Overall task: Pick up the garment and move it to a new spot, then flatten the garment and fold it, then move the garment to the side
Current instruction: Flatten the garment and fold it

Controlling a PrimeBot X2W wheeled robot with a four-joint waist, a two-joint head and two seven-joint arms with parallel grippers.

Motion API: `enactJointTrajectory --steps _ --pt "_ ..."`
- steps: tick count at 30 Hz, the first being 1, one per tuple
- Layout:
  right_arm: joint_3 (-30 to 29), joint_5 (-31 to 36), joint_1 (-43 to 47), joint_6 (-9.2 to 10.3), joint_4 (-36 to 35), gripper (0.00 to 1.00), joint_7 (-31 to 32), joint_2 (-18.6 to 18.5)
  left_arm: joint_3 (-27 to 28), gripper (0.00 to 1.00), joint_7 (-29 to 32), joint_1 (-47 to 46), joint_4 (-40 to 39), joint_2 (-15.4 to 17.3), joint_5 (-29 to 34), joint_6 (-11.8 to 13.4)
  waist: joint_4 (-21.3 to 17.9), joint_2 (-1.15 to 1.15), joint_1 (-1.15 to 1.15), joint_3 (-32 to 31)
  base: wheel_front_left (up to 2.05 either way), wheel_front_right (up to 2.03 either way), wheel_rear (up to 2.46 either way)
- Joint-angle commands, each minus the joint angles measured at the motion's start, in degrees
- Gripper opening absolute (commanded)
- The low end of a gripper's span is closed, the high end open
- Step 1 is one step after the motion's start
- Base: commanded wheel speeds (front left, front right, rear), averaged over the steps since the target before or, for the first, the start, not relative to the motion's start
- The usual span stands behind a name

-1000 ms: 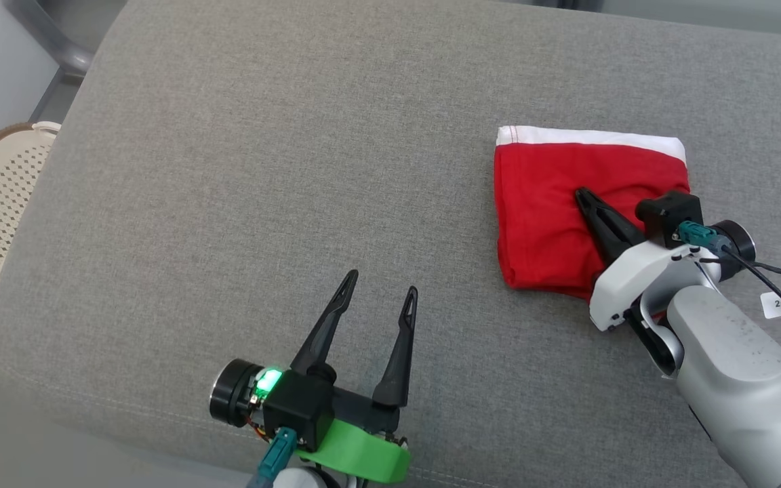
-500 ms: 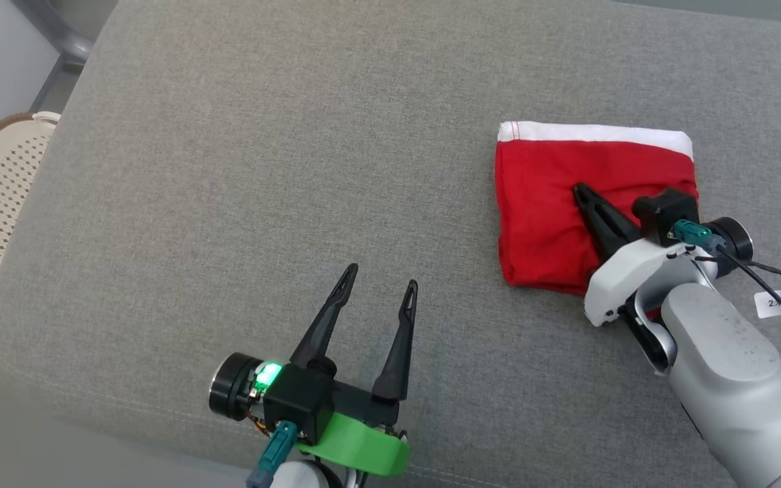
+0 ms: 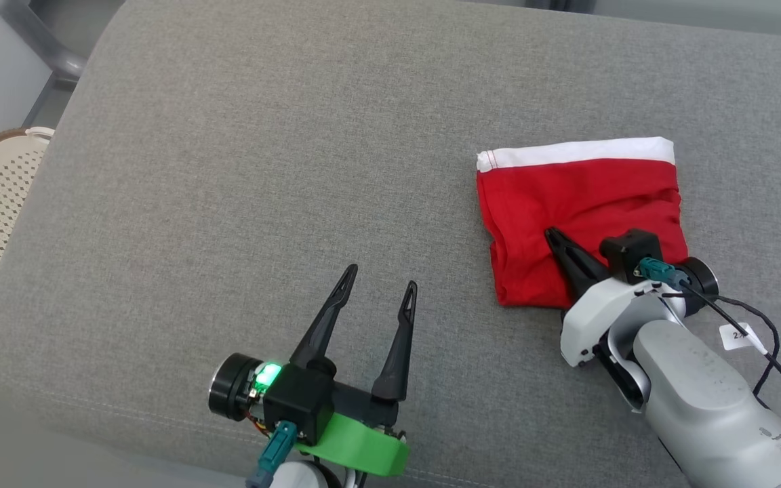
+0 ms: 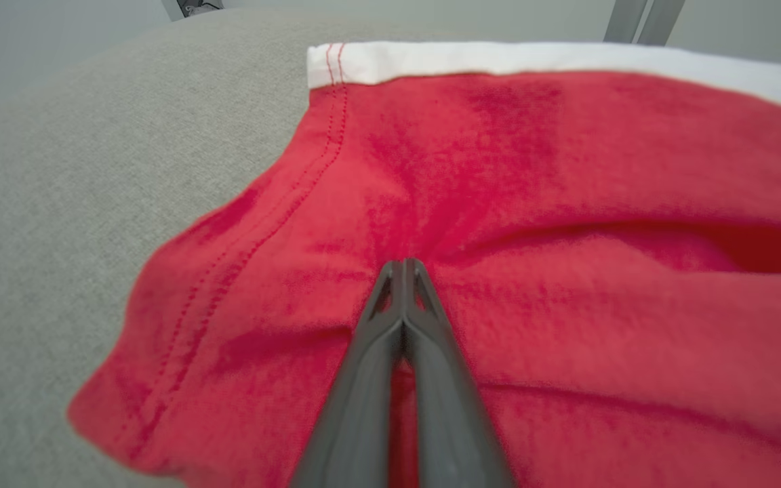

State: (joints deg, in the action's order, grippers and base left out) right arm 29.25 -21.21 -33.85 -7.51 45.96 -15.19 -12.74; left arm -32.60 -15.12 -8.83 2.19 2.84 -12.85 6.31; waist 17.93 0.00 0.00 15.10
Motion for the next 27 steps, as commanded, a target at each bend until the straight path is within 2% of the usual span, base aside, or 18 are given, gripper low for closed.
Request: enactJointTrajectory --steps 1,7,8,9,14,20,27 --pt "0.8 -0.7 -0.6 0.06 1.0 0.00 0.2 0.0 0.3 1.00 0.0 0.0 0.1 0.1 0.7 -0.2 0.2 0.00 0.00 0.1 0.00 0.00 0.00" --pt "0.7 -1.5 -1.7 0.06 -1.9 0.00 0.1 0.1 1.7 1.00 0.0 1.0 0.5 0.1 1.3 0.0 -1.7 0.00 0.00 -1.7 0.00 0.00 0.00" --pt "-0.1 -1.4 -1.5 0.07 -3.2 0.36 0.1 -0.1 1.9 1.00 0.0 1.1 0.5 0.1 1.5 -0.1 -2.2 0.00 0.00 -2.2 0.00 0.00 0.00" --pt "-0.9 -1.2 -0.9 0.07 -4.7 0.99 0.1 -0.1 2.4 1.00 0.0 1.4 0.5 0.1 1.5 -0.1 -3.0 0.00 0.00 -2.9 0.00 0.00 0.00" --pt "-6.3 0.5 3.2 0.07 -13.5 1.00 0.1 0.3 5.8 1.00 0.0 3.6 0.0 0.1 2.6 0.0 -7.4 0.00 0.00 -6.7 0.00 0.00 0.00" --pt "-13.9 4.8 12.7 0.07 -25.2 1.00 0.1 1.2 12.6 1.00 0.0 7.8 -1.8 0.2 2.9 -0.2 -10.9 0.00 0.00 -10.4 0.00 0.00 0.00" --pt "-18.6 6.9 24.9 0.06 -33.5 1.00 0.1 4.0 19.4 1.00 0.0 14.1 -4.0 0.1 3.3 -2.4 -13.3 0.00 0.00 -14.4 0.00 0.00 0.00"
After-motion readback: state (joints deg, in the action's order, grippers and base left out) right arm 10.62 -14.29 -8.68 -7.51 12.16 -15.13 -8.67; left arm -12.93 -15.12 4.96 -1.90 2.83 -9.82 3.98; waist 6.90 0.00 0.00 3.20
